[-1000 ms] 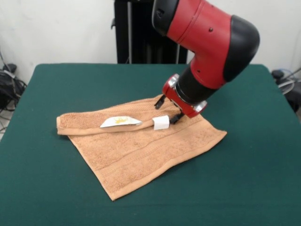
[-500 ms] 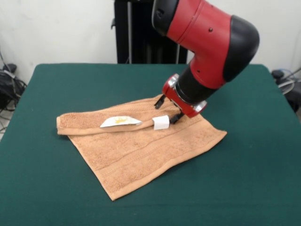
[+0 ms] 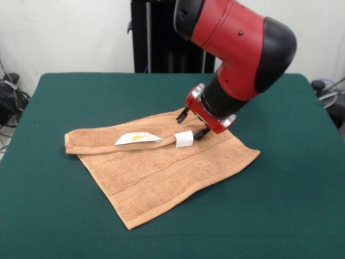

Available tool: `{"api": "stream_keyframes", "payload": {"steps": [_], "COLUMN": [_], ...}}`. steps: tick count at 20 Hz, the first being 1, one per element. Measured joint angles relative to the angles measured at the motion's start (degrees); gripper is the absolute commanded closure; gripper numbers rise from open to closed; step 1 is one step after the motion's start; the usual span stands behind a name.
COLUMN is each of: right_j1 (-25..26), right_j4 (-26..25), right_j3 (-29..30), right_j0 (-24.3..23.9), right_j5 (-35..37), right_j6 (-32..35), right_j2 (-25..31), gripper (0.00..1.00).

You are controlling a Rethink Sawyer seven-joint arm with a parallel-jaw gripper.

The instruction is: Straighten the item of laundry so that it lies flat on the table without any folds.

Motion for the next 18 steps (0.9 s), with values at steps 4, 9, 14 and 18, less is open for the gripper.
{"api": "stream_keyframes", "payload": {"steps": [4, 9, 14, 18], "right_j1": [-0.5, -1.5, -3.2, -3.9], "right_j4": [0.0, 0.0, 0.0, 0.0], "right_j3": [0.9, 2.4, 4.1, 5.1], "right_j0": [0.1, 0.2, 0.3, 0.4], "right_j5": [0.7, 1.4, 1.9, 1.9], "right_j6": [0.0, 0.0, 0.0, 0.0], "right_j2": [-0.5, -1.4, -2.2, -3.1], "gripper": [0.00, 0.00, 0.00, 0.00]}}
